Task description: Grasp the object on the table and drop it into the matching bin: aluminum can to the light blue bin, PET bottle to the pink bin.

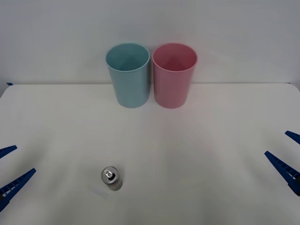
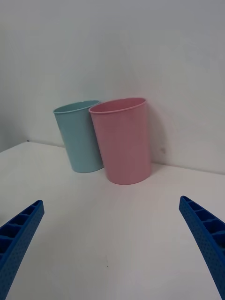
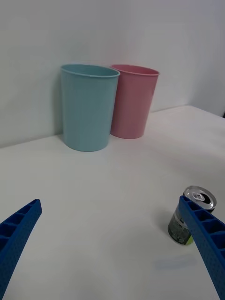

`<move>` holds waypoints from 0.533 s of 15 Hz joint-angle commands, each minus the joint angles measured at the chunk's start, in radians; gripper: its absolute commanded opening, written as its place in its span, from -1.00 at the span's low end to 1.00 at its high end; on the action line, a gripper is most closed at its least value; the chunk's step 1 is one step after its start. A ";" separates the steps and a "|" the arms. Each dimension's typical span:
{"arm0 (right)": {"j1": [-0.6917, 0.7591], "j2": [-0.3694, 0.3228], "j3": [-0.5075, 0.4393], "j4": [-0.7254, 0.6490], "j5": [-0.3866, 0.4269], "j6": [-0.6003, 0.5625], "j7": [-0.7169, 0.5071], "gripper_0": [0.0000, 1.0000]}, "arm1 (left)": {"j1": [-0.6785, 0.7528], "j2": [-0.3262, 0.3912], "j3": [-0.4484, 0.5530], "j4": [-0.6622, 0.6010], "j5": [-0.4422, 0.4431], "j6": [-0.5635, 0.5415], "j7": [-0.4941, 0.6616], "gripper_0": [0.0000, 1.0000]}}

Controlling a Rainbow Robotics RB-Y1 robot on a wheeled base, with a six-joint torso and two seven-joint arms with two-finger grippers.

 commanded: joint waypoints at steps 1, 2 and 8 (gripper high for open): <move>0.000 0.000 0.000 0.000 0.000 0.000 0.000 1.00 | 0.006 0.019 -0.017 0.047 -0.001 -0.022 -0.074 1.00; 0.000 0.000 0.000 0.000 0.000 0.000 0.000 1.00 | 0.001 0.026 -0.028 0.076 -0.001 -0.038 -0.115 1.00; 0.000 0.000 0.000 0.000 0.000 0.000 0.000 1.00 | -0.060 0.080 -0.097 0.262 -0.002 -0.156 -0.285 1.00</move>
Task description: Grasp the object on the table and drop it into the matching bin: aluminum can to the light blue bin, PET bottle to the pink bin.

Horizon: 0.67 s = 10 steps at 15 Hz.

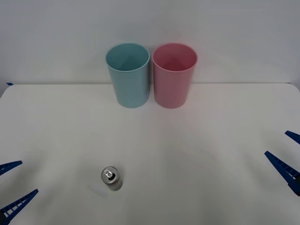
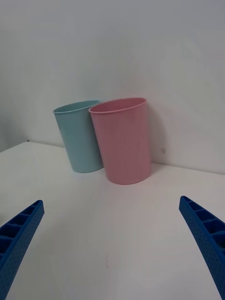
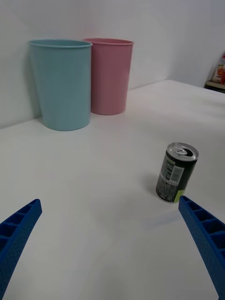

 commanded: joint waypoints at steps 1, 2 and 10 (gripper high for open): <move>0.000 0.000 0.000 0.000 0.000 0.000 0.000 1.00 | -0.031 0.041 -0.055 0.081 0.001 -0.038 -0.078 1.00; 0.000 0.000 0.000 0.000 0.000 0.000 0.000 1.00 | -0.046 0.051 -0.078 0.108 -0.001 -0.054 -0.087 1.00; 0.000 0.000 0.000 0.000 0.000 0.000 0.000 1.00 | -0.091 0.033 -0.201 0.137 0.001 -0.065 -0.102 1.00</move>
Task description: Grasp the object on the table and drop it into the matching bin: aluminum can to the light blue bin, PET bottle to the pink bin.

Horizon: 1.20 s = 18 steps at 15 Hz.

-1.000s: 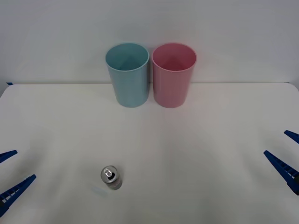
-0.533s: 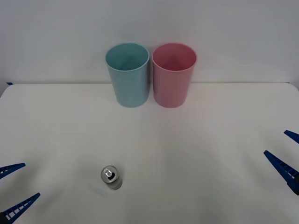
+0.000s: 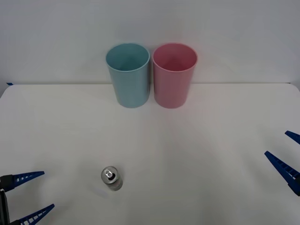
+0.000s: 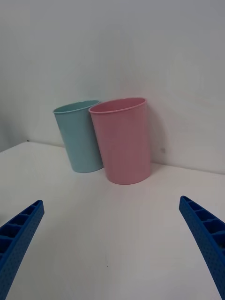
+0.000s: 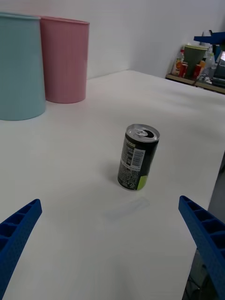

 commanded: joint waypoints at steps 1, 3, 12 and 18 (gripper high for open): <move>0.000 0.000 0.000 0.000 0.000 0.000 0.000 1.00 | -0.018 -0.043 -0.028 0.000 -0.014 0.001 -0.004 1.00; 0.000 0.000 0.000 0.000 0.000 0.000 0.000 1.00 | -0.030 -0.088 -0.028 0.000 -0.052 0.001 -0.012 1.00; 0.000 0.000 0.000 0.000 0.000 0.000 0.000 1.00 | -0.092 -0.221 -0.029 0.000 -0.172 0.010 -0.038 1.00; 0.000 0.000 0.000 0.000 0.000 0.000 0.000 1.00 | -0.147 -0.301 -0.029 0.029 -0.260 0.031 -0.049 1.00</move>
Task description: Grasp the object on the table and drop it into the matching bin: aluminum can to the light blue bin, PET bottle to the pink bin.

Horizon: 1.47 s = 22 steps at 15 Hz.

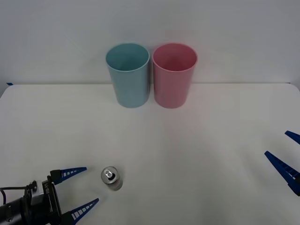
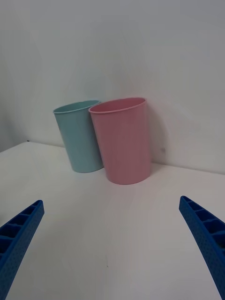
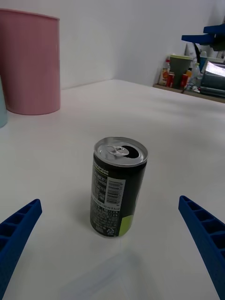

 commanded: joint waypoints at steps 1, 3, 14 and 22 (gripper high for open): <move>0.000 0.000 0.000 0.000 0.000 0.000 0.000 1.00 | -0.028 -0.038 -0.001 0.021 -0.038 0.012 -0.012 0.99; 0.000 0.000 0.000 0.000 0.000 0.000 0.000 1.00 | -0.044 -0.058 -0.004 0.021 -0.063 0.026 -0.015 0.98; 0.000 0.000 0.000 0.000 0.000 0.000 0.000 1.00 | -0.193 -0.070 -0.109 0.204 -0.054 0.087 -0.091 1.00; 0.000 0.000 0.000 0.000 0.000 0.000 0.000 1.00 | -0.196 -0.090 -0.110 0.204 -0.060 0.098 -0.096 0.24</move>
